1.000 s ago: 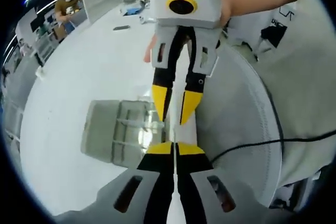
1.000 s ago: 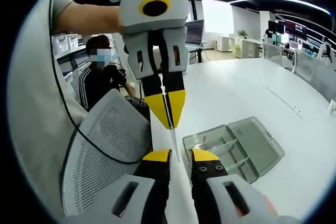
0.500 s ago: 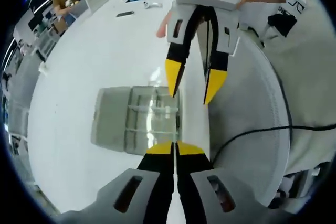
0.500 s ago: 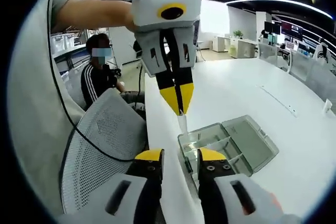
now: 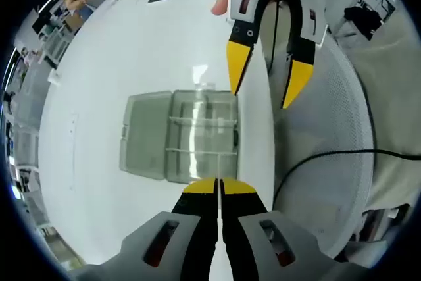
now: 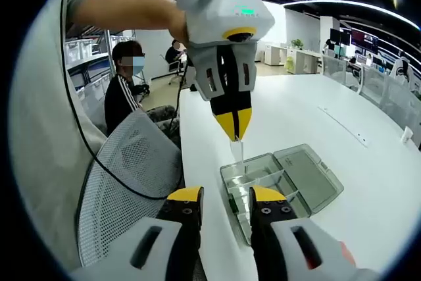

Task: Insert the divider into the dual guide fixture by aligning both edges with the guide slots and pushing it downward to the bottom, including one-sided entry, uneven engagement, binding, and posture correction.

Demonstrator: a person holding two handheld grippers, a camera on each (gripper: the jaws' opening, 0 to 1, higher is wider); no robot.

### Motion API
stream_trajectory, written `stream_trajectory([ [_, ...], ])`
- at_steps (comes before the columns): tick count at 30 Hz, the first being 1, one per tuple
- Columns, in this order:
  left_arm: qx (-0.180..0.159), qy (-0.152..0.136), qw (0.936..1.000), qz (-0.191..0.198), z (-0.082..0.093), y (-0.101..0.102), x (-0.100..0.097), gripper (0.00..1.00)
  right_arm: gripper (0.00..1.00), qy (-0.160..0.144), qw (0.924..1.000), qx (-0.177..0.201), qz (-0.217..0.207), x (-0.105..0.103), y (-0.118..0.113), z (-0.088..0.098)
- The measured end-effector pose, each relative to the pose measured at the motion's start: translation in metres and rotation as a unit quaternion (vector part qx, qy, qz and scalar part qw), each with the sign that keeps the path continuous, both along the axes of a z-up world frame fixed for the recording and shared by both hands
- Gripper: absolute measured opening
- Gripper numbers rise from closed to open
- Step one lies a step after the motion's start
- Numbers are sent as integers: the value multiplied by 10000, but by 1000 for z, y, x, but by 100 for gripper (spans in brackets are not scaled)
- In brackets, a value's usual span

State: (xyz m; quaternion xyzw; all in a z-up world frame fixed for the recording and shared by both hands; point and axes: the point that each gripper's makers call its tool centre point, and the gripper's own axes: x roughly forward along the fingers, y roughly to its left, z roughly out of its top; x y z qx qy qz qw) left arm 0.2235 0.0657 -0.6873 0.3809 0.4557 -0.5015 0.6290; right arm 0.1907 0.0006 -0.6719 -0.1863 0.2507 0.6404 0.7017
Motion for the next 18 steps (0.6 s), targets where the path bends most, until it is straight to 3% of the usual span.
stream_trajectory([
  [18, 408, -16, 9992, -26, -15, 3, 13, 0, 31, -37, 9999, -121, -78, 4, -4, -4],
])
